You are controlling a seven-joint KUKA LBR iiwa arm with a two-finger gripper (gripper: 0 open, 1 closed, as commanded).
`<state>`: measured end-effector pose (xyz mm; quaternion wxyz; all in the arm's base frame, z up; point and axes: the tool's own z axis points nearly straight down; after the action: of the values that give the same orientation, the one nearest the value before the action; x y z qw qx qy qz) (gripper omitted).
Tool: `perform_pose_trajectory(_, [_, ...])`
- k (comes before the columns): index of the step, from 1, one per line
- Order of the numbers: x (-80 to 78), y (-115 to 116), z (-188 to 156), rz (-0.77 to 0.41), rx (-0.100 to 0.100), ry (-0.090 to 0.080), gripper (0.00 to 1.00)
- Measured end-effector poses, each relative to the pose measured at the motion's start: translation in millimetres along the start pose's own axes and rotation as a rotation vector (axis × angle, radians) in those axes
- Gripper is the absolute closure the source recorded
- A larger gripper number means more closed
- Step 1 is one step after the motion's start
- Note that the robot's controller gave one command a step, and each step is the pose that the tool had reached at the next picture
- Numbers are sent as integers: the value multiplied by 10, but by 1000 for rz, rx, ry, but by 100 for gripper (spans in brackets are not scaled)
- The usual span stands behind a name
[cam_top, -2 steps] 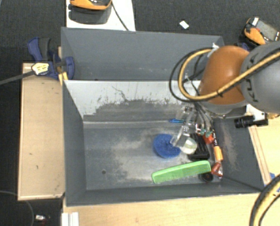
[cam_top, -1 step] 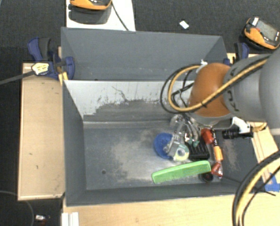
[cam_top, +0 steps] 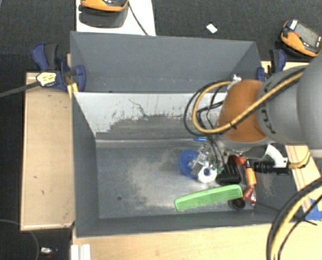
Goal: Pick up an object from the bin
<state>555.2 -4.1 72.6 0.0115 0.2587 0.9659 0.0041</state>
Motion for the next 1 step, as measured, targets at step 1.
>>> perform_pose_trajectory(1, [0,0,-3,0,0,0,100])
